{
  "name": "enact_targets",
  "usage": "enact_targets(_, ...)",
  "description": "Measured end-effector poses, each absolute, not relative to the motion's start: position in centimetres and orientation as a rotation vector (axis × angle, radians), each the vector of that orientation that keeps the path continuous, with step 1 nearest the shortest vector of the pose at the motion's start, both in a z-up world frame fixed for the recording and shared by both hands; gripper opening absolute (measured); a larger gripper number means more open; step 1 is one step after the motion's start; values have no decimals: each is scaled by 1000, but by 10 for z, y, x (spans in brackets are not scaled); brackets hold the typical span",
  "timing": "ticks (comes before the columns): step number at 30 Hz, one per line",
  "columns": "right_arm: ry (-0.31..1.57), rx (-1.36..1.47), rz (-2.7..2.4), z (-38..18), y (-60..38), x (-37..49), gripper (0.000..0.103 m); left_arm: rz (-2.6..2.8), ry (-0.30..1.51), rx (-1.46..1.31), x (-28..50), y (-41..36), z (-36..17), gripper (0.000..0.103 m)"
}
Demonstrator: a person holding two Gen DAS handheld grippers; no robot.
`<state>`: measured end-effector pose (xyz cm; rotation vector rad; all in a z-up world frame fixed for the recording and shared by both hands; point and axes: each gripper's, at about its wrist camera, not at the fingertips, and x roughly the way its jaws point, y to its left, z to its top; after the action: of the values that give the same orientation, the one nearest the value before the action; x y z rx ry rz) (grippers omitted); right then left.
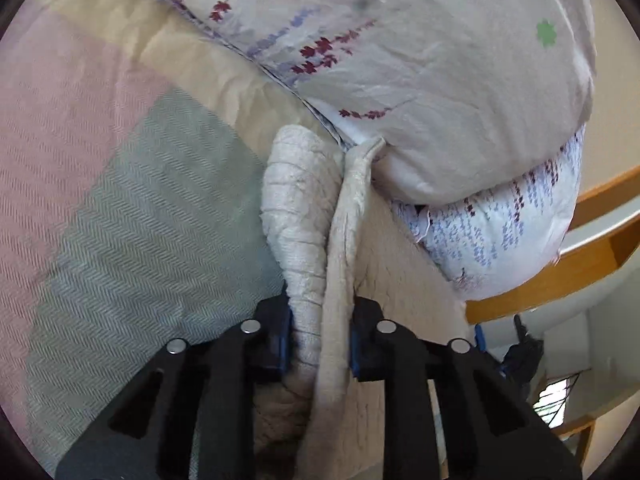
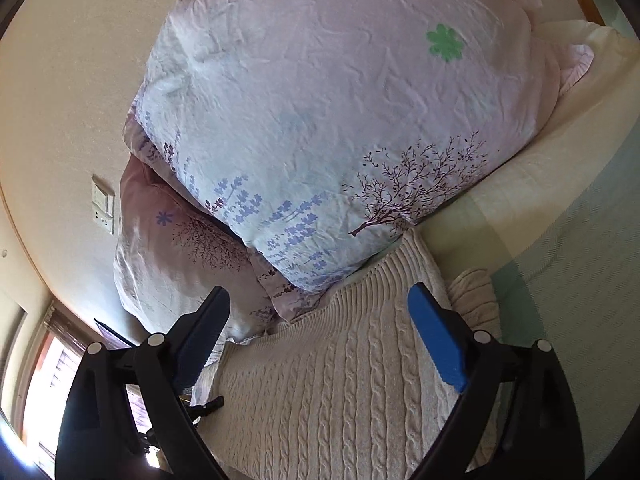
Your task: Fold small clothes
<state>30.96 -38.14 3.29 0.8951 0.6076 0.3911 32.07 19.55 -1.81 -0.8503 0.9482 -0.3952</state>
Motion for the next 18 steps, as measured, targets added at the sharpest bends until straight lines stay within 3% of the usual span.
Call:
enact_targets(3, 606, 920, 393, 34, -387, 308, 92, -393, 941, -873, 320, 187, -5, 16)
enact_targets(6, 572, 944, 390, 40, -398, 303, 92, -490, 866, -847, 323, 149, 41, 15)
enact_targets(9, 524, 936, 371, 51, -413, 294, 92, -655, 813, -803, 336, 73, 83, 14)
enact_targets(12, 495, 946, 351, 54, -433, 288, 92, -858, 831, -791, 354, -26, 91, 14)
enact_targets(16, 533, 998, 324, 42, -461, 292, 92, -1141, 1013, -918, 373, -130, 57, 25)
enact_targets(18, 561, 1033, 340, 35, -470, 295, 95, -1163, 1024, -948, 367, -135, 50, 41)
